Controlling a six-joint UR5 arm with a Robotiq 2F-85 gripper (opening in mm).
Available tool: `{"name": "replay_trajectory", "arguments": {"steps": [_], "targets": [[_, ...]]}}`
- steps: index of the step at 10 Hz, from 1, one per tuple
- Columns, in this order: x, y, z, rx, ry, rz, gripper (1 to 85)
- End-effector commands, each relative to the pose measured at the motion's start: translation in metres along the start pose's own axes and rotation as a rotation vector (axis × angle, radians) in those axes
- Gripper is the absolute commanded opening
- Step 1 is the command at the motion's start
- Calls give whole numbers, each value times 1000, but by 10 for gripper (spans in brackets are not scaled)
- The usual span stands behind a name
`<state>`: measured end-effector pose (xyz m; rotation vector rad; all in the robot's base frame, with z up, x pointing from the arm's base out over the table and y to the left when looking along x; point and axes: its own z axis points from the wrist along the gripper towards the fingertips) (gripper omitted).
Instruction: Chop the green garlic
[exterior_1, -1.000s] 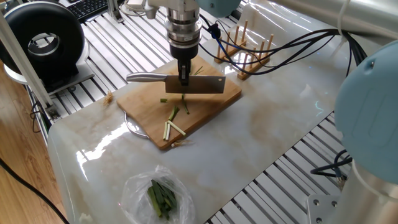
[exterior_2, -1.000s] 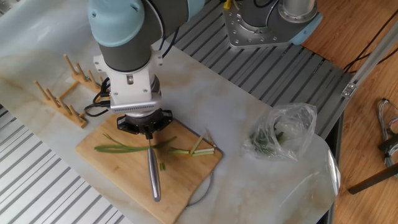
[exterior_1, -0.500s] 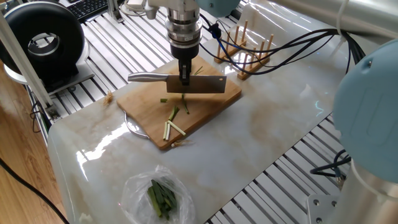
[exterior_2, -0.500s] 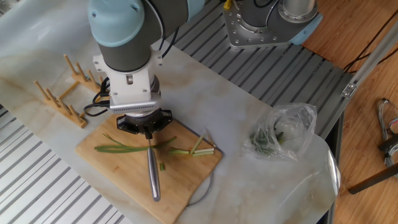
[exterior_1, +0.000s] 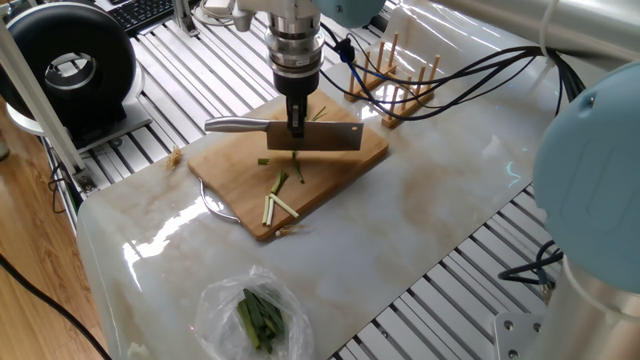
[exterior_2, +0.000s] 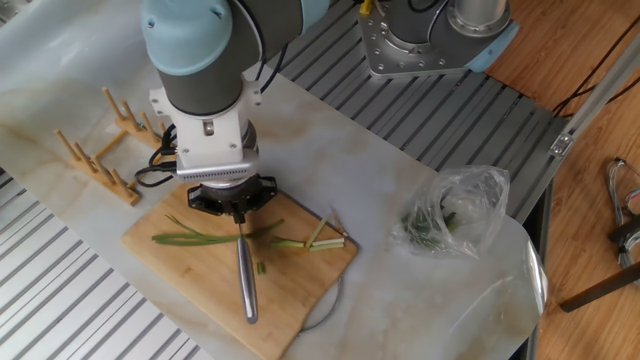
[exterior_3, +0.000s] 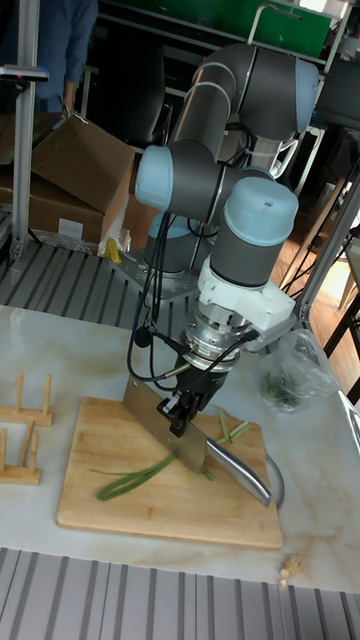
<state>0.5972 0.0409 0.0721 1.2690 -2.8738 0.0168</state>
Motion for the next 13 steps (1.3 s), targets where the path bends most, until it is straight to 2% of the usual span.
{"name": "replay_trajectory", "arguments": {"steps": [1,13], "targets": [[-4,1,0,-5,-8,7,13],[-12,-1,9,-1,-26,15,13]]}}
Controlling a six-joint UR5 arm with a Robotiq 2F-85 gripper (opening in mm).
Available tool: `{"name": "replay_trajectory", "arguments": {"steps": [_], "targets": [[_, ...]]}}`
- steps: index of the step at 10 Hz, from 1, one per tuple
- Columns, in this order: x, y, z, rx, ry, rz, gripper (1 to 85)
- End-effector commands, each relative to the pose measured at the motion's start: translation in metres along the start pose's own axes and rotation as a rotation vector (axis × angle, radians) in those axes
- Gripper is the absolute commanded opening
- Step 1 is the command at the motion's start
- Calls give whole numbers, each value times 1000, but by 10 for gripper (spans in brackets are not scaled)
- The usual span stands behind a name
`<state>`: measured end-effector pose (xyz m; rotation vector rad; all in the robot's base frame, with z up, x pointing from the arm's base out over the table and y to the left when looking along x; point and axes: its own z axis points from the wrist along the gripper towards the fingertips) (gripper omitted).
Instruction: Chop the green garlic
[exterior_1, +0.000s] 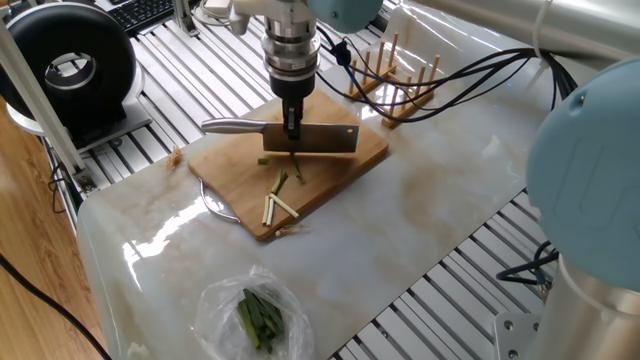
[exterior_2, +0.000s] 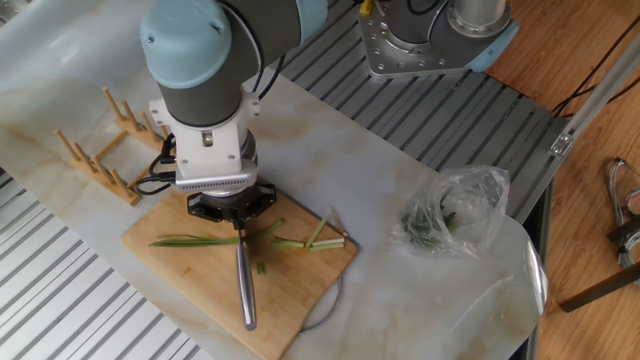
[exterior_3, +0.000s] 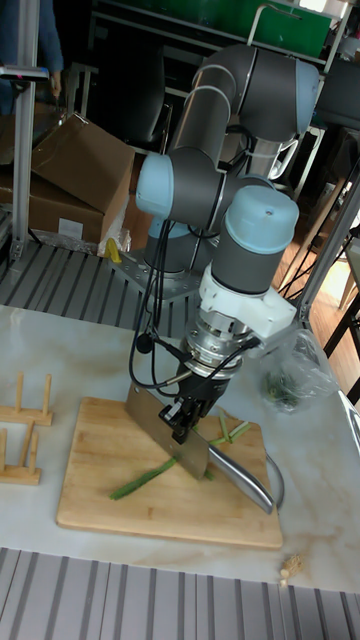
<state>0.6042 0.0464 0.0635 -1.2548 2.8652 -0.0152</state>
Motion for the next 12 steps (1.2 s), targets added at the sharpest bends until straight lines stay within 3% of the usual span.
{"name": "replay_trajectory", "arguments": {"steps": [1,12], "targets": [[-4,1,1,-5,-14,9,13],[-3,-3,1,15,-13,4,13]]}}
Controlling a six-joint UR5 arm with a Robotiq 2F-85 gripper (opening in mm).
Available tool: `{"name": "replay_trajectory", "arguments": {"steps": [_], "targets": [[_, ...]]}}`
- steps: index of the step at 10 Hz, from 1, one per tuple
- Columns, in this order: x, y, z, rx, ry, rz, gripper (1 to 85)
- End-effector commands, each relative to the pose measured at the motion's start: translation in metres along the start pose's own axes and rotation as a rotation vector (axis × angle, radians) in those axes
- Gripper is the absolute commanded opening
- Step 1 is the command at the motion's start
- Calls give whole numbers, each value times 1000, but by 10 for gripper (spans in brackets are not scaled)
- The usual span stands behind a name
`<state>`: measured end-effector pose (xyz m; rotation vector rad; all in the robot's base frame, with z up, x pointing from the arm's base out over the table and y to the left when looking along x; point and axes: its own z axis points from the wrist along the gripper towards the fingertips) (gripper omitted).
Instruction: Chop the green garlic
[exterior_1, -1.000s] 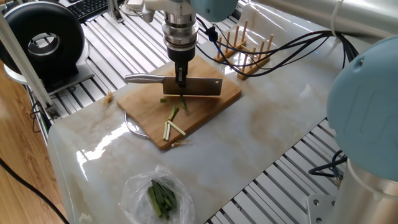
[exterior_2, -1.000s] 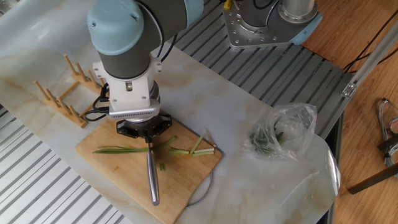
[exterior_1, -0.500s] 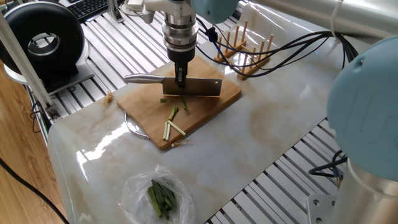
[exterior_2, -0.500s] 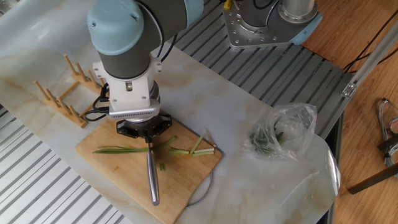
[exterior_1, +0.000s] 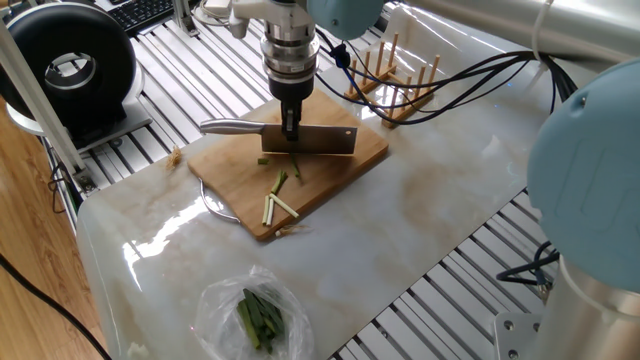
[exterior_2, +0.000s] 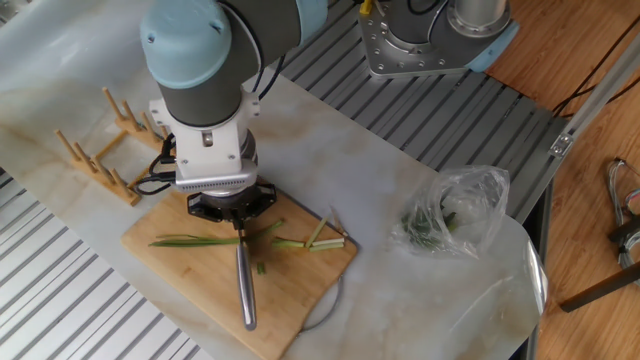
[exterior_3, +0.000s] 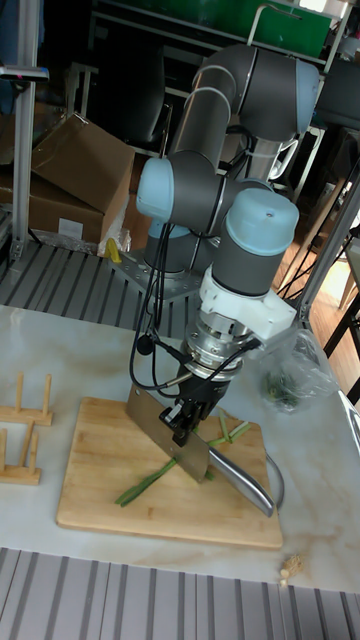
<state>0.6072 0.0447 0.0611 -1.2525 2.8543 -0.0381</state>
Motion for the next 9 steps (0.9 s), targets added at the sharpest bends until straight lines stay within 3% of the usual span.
{"name": "replay_trajectory", "arguments": {"steps": [1,4,7,9], "targets": [[-3,0,-1,-2,-13,6,13],[-2,0,3,-1,-14,7,13],[-1,-2,-5,12,25,-5,13],[-5,-3,1,11,15,-2,13]]}}
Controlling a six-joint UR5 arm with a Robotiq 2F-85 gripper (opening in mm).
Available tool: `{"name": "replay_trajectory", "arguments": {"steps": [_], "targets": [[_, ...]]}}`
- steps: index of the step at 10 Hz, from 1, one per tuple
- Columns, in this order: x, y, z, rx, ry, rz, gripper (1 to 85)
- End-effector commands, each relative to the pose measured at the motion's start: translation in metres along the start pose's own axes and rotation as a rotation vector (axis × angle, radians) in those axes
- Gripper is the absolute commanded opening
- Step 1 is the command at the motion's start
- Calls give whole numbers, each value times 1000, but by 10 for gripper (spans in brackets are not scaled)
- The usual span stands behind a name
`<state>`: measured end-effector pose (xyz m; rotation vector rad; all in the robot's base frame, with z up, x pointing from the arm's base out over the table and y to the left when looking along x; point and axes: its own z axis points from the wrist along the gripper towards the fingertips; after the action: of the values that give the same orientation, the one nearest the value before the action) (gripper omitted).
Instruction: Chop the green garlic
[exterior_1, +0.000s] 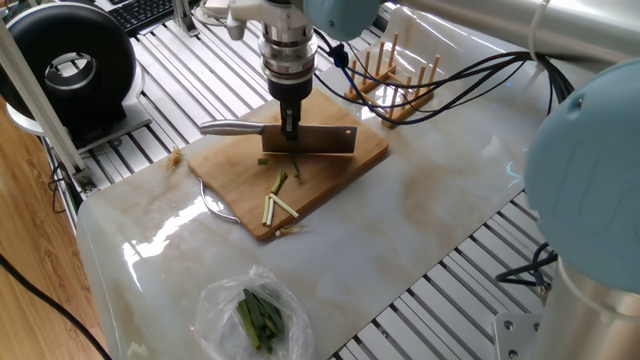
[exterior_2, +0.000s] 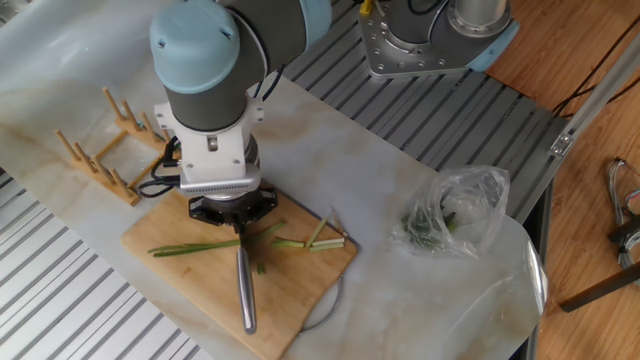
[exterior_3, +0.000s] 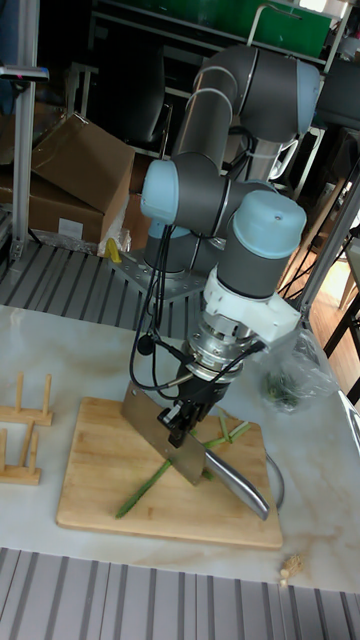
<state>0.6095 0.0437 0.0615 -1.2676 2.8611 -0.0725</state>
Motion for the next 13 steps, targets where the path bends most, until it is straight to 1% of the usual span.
{"name": "replay_trajectory", "arguments": {"steps": [1,2,3,4,5,6,7,8,9,13], "targets": [[-10,1,8,-20,-30,4,13],[-15,3,16,-50,-61,-1,13],[-11,2,11,-44,-48,-6,13],[-4,3,-2,-43,-13,-12,13],[0,6,-13,-57,9,-14,13],[4,7,-18,-71,18,-14,13],[5,6,-16,-81,14,-16,13],[1,9,-8,-97,-6,-8,13],[-1,9,-5,-97,-12,-2,13],[0,11,-1,-100,-11,-5,13]]}}
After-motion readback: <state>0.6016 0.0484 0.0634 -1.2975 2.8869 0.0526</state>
